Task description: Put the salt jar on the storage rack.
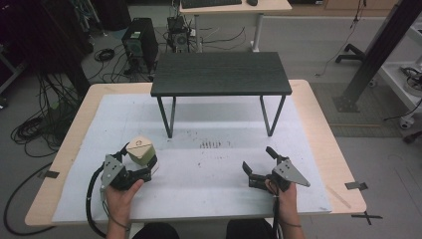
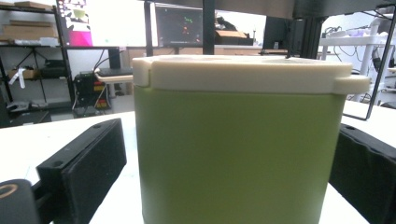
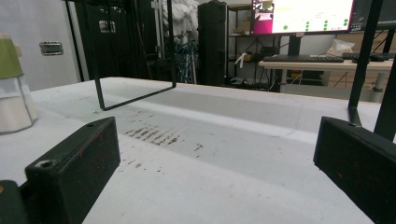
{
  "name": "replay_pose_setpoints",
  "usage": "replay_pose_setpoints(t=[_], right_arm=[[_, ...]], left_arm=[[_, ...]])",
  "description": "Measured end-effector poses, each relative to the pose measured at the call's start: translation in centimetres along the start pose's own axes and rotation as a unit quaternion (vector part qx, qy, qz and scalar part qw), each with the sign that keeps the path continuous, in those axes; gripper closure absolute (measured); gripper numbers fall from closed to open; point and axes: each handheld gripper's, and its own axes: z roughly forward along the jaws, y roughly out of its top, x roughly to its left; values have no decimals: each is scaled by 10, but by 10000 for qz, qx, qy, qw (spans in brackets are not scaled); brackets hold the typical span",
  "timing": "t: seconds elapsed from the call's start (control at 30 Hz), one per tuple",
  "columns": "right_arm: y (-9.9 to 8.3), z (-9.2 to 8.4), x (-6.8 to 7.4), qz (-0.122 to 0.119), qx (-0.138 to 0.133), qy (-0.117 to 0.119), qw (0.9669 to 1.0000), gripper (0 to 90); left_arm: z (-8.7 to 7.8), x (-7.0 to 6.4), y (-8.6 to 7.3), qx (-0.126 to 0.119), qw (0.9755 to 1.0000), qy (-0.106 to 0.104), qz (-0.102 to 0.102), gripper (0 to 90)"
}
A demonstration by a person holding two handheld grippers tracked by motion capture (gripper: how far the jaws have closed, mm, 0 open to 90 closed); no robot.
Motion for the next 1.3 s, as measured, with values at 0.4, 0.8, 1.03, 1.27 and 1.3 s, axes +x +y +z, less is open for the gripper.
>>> replay_pose_setpoints(t=[0.4, 0.8, 1.03, 1.27, 1.3], right_arm=[[0, 0, 0, -5, 6, 5, 10000, 1], [0, 0, 0, -5, 16, 8, 10000, 1], [0, 0, 0, -4, 20, 8, 10000, 1], [0, 0, 0, -6, 18, 6, 10000, 1], [0, 0, 0, -6, 17, 6, 10000, 1]], left_arm=[[0, 0, 0, -3, 10000, 1, -2, 114], [0, 0, 0, 7, 10000, -15, -5, 178], [0, 0, 0, 12, 10000, -45, -12, 212], [0, 1, 0, 25, 10000, -86, -10, 244], [0, 1, 0, 26, 10000, -92, -11, 246]])
